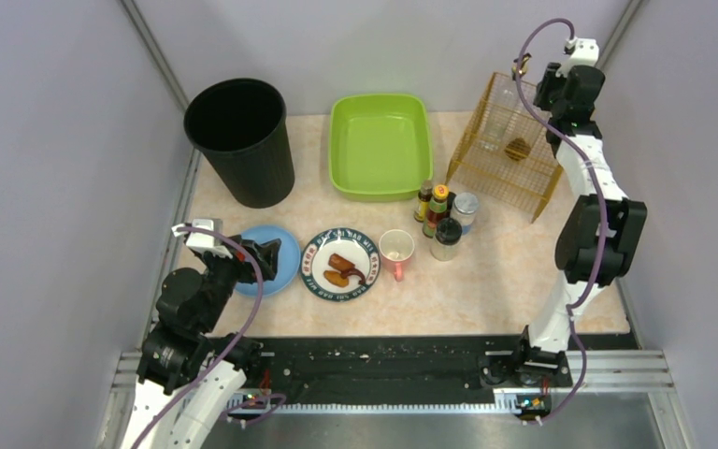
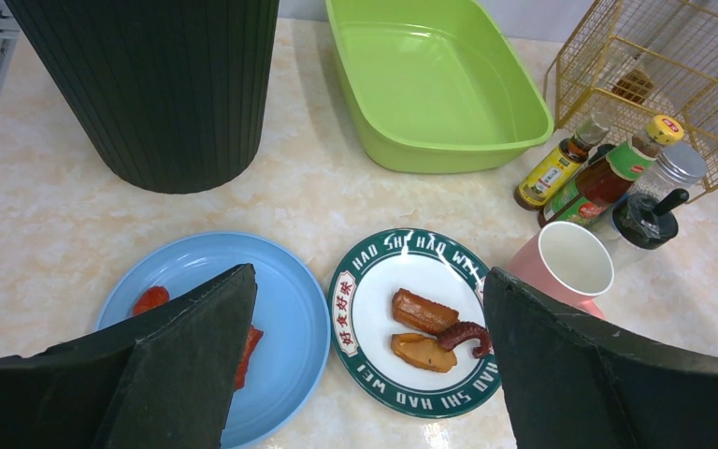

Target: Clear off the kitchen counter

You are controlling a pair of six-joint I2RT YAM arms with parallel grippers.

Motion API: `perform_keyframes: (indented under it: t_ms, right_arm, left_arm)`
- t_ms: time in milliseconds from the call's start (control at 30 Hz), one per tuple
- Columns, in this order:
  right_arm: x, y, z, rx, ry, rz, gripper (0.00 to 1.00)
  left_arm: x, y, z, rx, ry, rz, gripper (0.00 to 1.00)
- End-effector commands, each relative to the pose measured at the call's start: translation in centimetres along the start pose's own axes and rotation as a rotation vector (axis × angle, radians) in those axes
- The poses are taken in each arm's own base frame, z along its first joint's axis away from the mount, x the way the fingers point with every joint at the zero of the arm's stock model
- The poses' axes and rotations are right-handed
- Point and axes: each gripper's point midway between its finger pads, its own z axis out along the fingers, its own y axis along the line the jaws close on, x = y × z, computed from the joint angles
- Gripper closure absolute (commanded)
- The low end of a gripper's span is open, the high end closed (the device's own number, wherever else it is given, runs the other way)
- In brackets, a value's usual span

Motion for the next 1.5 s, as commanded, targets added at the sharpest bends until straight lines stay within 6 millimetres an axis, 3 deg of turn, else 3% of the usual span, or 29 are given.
perform_keyframes:
  t_ms: [0, 367, 433, 600, 800, 1233, 1467]
  right_arm:
    - [-3.8, 0.6, -1.7, -0.052, -0.128, -0.018, 1.0]
    - [-2.7, 4.3, -2.0, -0.282, -0.13, -0.113, 1.0]
    - [-2.8, 4.3, -2.2, -0.284, -0.133, -0.111, 0.93]
    - [-3.3, 3.3, -2.5, -0.215, -0.143, -0.086, 0.62]
    - [-5.3, 2.3, -3.7, -0.148, -0.184, -0.053, 0.45]
    - [-8.8, -0.9, -7.6, 0.052, -0.199, 0.03, 0.37]
    - [-10.3, -0.5, -11.7, 0.057, -0.238, 0.171, 0.36]
  left_arm:
    - [-0.9, -0.1, 0.0, 0.006, -0.039, 0.012, 0.05]
    - [-1.1, -0.1, -0.2, 0.007, -0.051, 0.012, 0.05]
    - [-1.1, -0.1, -0.2, 0.008, -0.053, 0.011, 0.05]
    - [-1.2, -0.2, -0.3, 0.014, -0.055, 0.011, 0.05]
    - [-1.1, -0.3, -0.2, 0.019, -0.052, 0.011, 0.05]
    - [-1.1, -0.4, -0.3, 0.025, -0.055, 0.008, 0.05]
    - [-1.1, -0.4, -0.3, 0.023, -0.052, 0.007, 0.05]
